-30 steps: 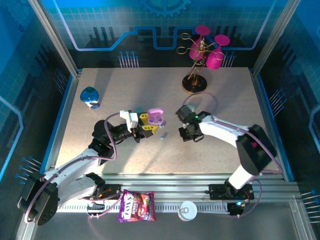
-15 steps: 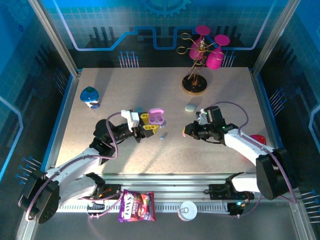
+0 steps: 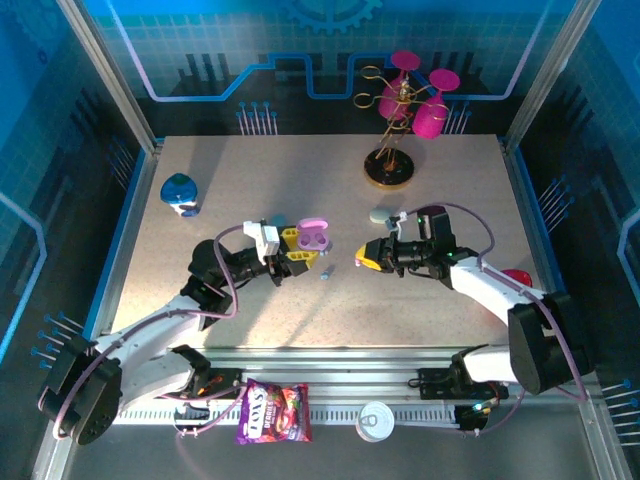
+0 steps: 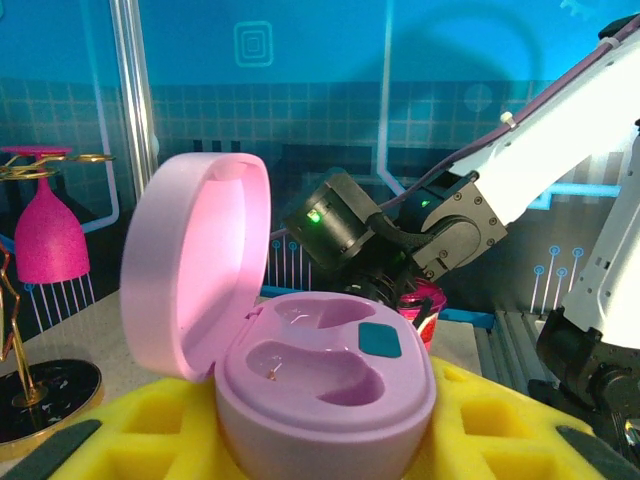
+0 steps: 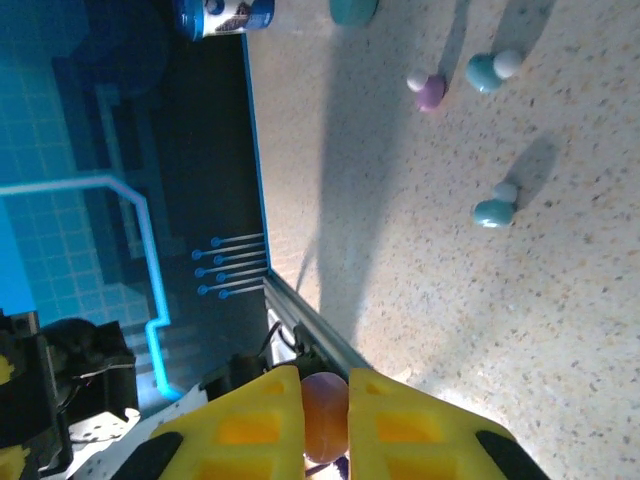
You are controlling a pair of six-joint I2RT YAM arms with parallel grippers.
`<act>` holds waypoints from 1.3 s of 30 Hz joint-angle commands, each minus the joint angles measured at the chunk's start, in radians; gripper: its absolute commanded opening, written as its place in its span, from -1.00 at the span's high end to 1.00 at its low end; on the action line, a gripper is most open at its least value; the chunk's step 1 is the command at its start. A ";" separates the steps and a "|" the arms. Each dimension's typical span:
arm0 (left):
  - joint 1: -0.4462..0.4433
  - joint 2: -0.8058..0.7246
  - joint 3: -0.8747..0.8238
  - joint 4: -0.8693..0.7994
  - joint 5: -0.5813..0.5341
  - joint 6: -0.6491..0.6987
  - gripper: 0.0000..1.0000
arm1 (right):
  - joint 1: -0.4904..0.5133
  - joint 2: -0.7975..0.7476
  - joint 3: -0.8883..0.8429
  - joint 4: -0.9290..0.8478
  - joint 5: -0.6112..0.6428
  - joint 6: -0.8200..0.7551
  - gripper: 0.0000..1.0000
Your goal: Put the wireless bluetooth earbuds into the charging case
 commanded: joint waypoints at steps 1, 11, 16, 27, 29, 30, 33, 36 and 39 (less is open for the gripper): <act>0.008 -0.001 -0.002 0.031 -0.010 -0.008 0.37 | -0.018 0.031 0.068 -0.034 -0.094 -0.035 0.77; 0.007 0.007 0.010 0.013 -0.007 0.003 0.37 | -0.036 0.048 0.130 -0.133 -0.098 -0.091 0.79; 0.008 0.012 0.014 0.011 -0.002 0.003 0.37 | -0.043 0.025 0.132 -0.144 -0.063 -0.060 0.83; 0.007 0.023 0.019 0.017 0.005 -0.002 0.37 | -0.045 0.042 0.193 -0.290 -0.098 -0.138 0.82; 0.007 0.024 0.019 0.017 0.006 -0.002 0.37 | -0.044 0.049 0.211 -0.338 -0.105 -0.161 0.83; 0.007 0.024 0.020 0.017 0.007 -0.001 0.37 | -0.045 0.051 0.225 -0.372 -0.100 -0.180 0.82; 0.007 0.024 0.019 0.018 0.008 -0.004 0.37 | -0.047 0.051 0.264 -0.441 -0.071 -0.205 0.83; 0.008 0.022 0.018 0.018 0.009 -0.005 0.37 | -0.048 0.042 0.258 -0.425 -0.052 -0.172 0.84; 0.008 0.029 0.018 0.023 0.011 -0.006 0.37 | -0.047 0.035 0.258 -0.421 -0.029 -0.164 0.85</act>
